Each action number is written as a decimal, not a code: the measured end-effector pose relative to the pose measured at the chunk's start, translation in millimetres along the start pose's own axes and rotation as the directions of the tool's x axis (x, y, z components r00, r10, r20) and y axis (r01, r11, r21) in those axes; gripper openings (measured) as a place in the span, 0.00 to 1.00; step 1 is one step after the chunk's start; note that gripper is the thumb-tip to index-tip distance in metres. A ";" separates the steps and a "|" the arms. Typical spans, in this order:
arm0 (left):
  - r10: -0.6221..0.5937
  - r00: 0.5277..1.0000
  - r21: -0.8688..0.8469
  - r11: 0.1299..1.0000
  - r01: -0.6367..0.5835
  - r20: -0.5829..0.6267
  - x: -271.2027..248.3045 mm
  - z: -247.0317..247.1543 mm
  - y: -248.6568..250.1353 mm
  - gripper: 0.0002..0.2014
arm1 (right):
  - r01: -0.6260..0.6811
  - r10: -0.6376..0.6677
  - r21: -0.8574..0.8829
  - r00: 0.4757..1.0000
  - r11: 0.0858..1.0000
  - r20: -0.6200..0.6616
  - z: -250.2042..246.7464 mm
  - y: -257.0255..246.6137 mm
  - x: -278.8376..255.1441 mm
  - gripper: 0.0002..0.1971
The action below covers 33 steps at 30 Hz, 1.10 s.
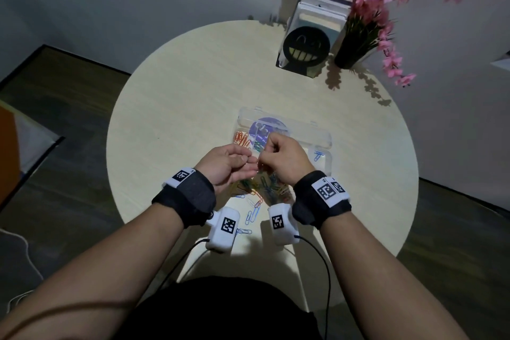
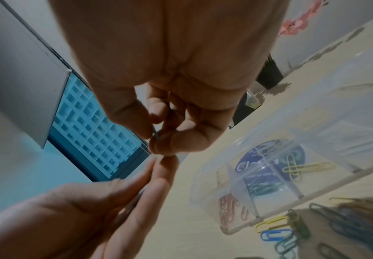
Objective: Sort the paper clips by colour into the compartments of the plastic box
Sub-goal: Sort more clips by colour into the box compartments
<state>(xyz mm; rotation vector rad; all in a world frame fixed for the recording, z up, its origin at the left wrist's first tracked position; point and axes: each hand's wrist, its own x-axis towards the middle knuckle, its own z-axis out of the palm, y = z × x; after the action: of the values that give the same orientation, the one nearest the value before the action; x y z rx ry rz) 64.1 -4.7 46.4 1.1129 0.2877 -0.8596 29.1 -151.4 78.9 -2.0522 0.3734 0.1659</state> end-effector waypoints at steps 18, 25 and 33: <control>-0.039 0.996 -0.119 0.992 0.029 -0.084 3.5 12.7 2.9 0.13 | 0.292 -0.218 -0.532 0.956 0.795 0.198 23.7 -8.7 -13.6 0.12; -0.045 0.999 -0.106 0.993 0.042 -0.028 6.0 12.9 -1.0 0.10 | -0.041 0.015 -0.265 0.995 0.963 -0.100 -17.2 14.9 -2.6 0.02; -0.051 0.998 -0.151 0.988 0.045 -0.031 9.5 14.9 -1.3 0.11 | -0.339 0.264 -0.373 0.935 0.864 -0.237 -60.5 62.3 47.0 0.01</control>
<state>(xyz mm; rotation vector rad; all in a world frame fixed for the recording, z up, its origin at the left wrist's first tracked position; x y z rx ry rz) 66.3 -22.2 46.5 0.9847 0.4028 -0.8478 50.4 -241.3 44.0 -2.4198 0.8368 0.2707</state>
